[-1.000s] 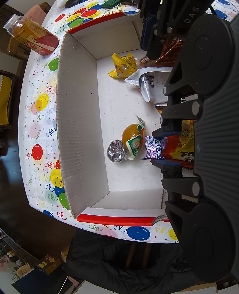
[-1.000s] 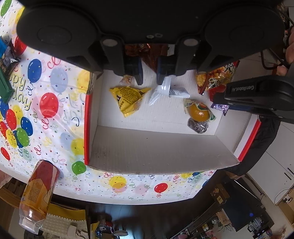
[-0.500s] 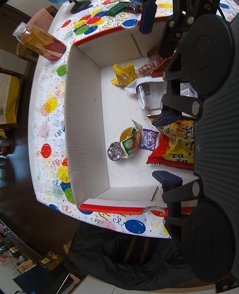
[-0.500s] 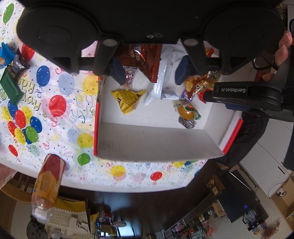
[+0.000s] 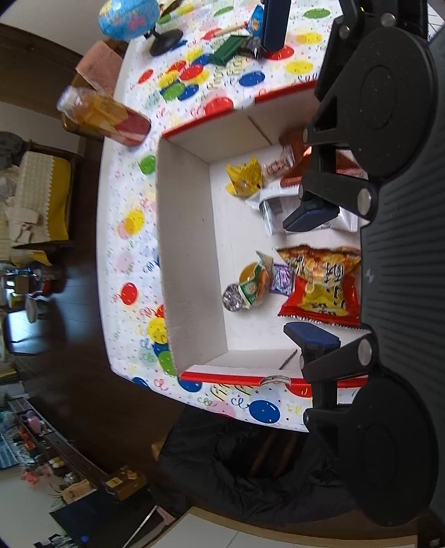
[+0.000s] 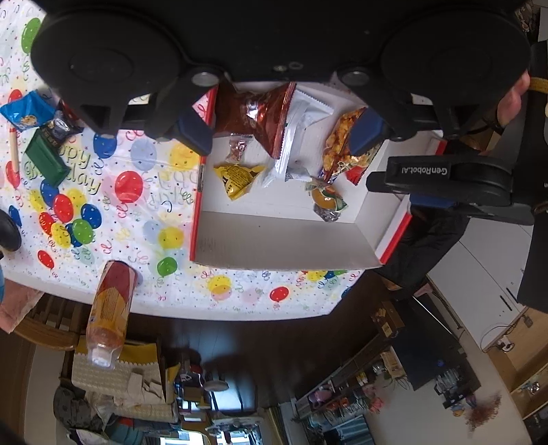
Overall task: Organize snacks
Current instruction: 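Move both tools back toward the blue and black bags on the table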
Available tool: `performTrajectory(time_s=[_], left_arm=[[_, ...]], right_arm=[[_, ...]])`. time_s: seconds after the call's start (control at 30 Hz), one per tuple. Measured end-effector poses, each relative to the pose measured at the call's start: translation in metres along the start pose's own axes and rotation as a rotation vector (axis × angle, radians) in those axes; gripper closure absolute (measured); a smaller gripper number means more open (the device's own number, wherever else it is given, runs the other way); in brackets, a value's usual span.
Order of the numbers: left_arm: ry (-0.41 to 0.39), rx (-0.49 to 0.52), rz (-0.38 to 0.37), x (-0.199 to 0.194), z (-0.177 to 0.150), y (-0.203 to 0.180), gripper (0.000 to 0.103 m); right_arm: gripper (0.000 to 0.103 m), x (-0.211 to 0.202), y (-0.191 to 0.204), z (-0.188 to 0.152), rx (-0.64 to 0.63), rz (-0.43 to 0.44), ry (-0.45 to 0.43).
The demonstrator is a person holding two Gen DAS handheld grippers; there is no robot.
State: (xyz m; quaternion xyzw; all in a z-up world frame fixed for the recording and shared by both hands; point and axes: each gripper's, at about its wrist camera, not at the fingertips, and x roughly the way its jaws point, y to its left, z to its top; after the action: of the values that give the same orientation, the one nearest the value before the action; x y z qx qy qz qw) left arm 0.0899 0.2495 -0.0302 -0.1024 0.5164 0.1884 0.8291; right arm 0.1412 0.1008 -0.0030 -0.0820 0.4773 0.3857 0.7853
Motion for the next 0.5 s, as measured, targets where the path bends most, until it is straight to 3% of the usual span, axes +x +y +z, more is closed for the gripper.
performTrajectory(time_s=[0.5], left_arm=[[-0.092, 0.033, -0.067, -0.037, -0.014, -0.056, 0.019]], right_arm=[[0.000, -0.057, -0.035, -0.026, 0.012, 0.019, -0.066]])
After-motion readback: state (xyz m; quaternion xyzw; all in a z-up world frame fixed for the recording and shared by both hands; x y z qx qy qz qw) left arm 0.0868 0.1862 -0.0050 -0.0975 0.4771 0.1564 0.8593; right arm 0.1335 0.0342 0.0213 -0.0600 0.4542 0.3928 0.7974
